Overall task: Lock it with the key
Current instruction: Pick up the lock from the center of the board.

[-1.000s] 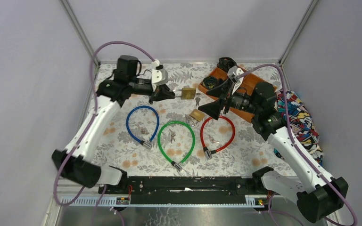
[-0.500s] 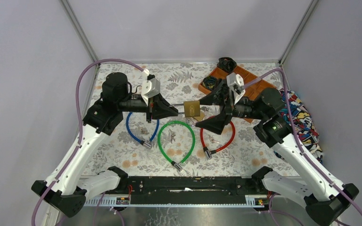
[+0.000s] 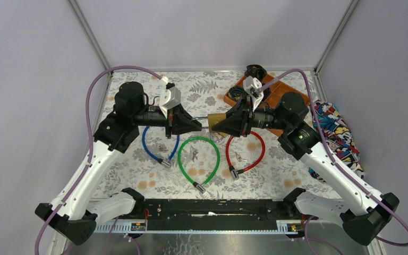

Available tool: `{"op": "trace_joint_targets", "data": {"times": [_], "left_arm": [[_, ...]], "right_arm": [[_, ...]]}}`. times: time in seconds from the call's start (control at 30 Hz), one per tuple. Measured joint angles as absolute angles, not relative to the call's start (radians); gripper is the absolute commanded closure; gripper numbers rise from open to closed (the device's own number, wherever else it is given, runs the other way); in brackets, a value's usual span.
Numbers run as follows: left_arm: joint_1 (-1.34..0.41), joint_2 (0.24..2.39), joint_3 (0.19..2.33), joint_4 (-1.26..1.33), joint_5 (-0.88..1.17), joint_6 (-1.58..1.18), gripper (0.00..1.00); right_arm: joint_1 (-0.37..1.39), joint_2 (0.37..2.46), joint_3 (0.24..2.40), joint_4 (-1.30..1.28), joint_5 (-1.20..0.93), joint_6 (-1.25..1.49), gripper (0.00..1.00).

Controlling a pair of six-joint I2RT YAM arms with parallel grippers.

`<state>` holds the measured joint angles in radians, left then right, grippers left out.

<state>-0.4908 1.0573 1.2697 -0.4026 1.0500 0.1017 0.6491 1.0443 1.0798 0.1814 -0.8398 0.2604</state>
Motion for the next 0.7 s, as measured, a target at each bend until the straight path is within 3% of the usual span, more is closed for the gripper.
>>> {"op": "trace_joint_targets", "data": {"times": [0.03,0.17,0.2,0.23,0.27,0.3,0.37,0.53,0.7], "left_arm": [[-0.491,1.057,1.270,-0.403,1.052,0.102,1.00],[-0.493,1.056,1.270,-0.393,1.062,0.098,1.00],[-0.493,1.057,1.270,-0.392,1.063,0.096,0.89],[-0.493,1.057,1.270,-0.391,1.065,0.090,0.62],[-0.493,1.056,1.270,-0.389,1.066,0.081,0.42],[-0.493,1.055,1.270,-0.381,1.068,0.067,0.31],[-0.499,1.053,1.272,-0.347,1.081,0.023,0.21],[-0.485,1.013,1.285,-0.335,1.065,-0.030,0.18],[-0.435,0.958,1.283,-0.321,0.992,-0.086,0.34]], "right_arm": [[0.649,1.047,1.079,0.187,-0.848,0.277,0.99],[0.649,1.047,1.079,0.204,-0.855,0.304,1.00],[0.649,1.047,1.077,0.211,-0.855,0.311,1.00],[0.649,1.047,1.073,0.221,-0.855,0.319,1.00],[0.649,1.047,1.069,0.231,-0.856,0.326,1.00],[0.648,1.047,1.068,0.237,-0.854,0.335,1.00],[0.644,1.050,1.068,0.243,-0.851,0.349,1.00],[0.580,1.055,1.068,0.286,-0.885,0.423,1.00],[0.522,1.058,1.069,0.424,-0.962,0.546,1.00]]}}
